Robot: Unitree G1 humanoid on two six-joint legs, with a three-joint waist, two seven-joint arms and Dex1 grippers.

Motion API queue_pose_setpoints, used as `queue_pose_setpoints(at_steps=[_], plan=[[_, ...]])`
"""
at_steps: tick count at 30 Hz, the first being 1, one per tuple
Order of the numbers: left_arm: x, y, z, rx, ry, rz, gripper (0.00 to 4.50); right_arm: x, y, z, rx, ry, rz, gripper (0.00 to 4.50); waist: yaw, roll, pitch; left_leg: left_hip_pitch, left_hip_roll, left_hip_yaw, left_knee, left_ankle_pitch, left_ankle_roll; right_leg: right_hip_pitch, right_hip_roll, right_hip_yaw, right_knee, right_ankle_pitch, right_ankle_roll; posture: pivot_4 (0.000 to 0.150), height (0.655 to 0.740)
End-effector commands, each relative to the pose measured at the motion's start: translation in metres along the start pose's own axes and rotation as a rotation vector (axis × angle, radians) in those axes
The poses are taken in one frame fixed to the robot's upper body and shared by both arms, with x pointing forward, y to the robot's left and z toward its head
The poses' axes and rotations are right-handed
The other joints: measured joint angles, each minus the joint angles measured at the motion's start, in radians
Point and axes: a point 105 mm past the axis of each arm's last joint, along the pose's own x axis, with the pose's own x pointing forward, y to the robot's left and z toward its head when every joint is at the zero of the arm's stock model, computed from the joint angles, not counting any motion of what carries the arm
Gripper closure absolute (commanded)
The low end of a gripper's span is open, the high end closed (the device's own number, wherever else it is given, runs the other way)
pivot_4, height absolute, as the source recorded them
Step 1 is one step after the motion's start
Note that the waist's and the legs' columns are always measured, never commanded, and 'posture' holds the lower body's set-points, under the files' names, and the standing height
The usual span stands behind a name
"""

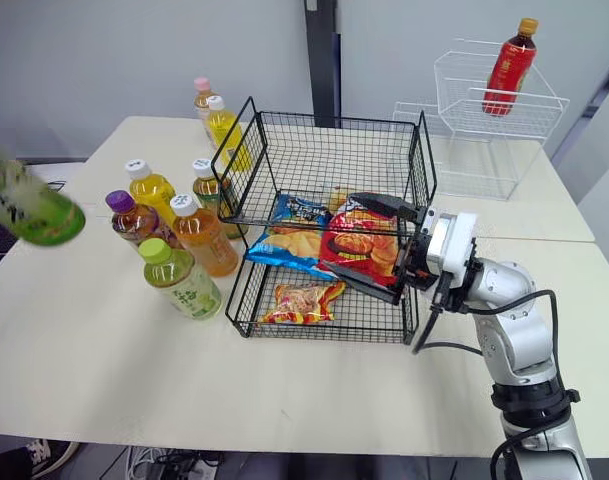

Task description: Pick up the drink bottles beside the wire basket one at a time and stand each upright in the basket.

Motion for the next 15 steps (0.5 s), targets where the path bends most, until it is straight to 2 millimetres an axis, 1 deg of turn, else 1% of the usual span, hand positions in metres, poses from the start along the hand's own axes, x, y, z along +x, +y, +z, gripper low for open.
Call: queue_pose_setpoints(at_steps=[1, 5, 10, 12, 15], plan=[[0.025, -0.018, 0.022, 0.025, -0.07, -0.123, 3.11, 0.001, -0.004, 0.014, -0.079, -0.03, -0.088, 0.0, 0.001, 0.0, 0.0, 0.0, 0.0, 0.0, 0.0, 0.0, 0.0, 0.0, 0.0, 0.001, 0.0, 0.0, 0.0, 0.15, 0.74], [0.082, -0.044, 0.045, 0.015, -0.169, -0.323, 3.11, 0.001, -0.006, 0.019, -0.143, -0.034, -0.211, 0.0, 0.015, -0.003, 0.001, -0.002, 0.0, -0.003, 0.002, 0.004, -0.005, 0.0, 0.002, -0.002, 0.002, 0.0, 0.0, 0.15, 0.74], [0.132, -0.061, 0.056, -0.003, -0.215, -0.468, 3.11, -0.004, -0.004, 0.021, -0.199, -0.012, -0.291, 0.0, 0.003, -0.001, 0.001, -0.001, -0.001, -0.001, 0.006, 0.004, -0.006, 0.001, 0.002, 0.002, 0.002, 0.0, 0.0, 0.15, 0.74], [0.155, -0.07, 0.054, -0.012, -0.22, -0.517, 3.11, -0.008, -0.004, 0.022, -0.21, 0.0, -0.328, 0.0, 0.0, 0.0, 0.002, -0.002, 0.0, -0.002, 0.006, 0.004, -0.006, 0.0, 0.003, 0.002, 0.002, 0.0, 0.0, 0.15, 0.74], [0.185, -0.081, 0.041, -0.023, -0.199, -0.567, 3.11, -0.013, -0.004, 0.023, -0.241, 0.014, -0.389, 0.0, -0.004, 0.002, 0.004, -0.002, 0.0, -0.001, 0.007, 0.004, -0.006, 0.0, 0.003, 0.003, 0.002, 0.0, 0.0, 0.15, 0.74]])
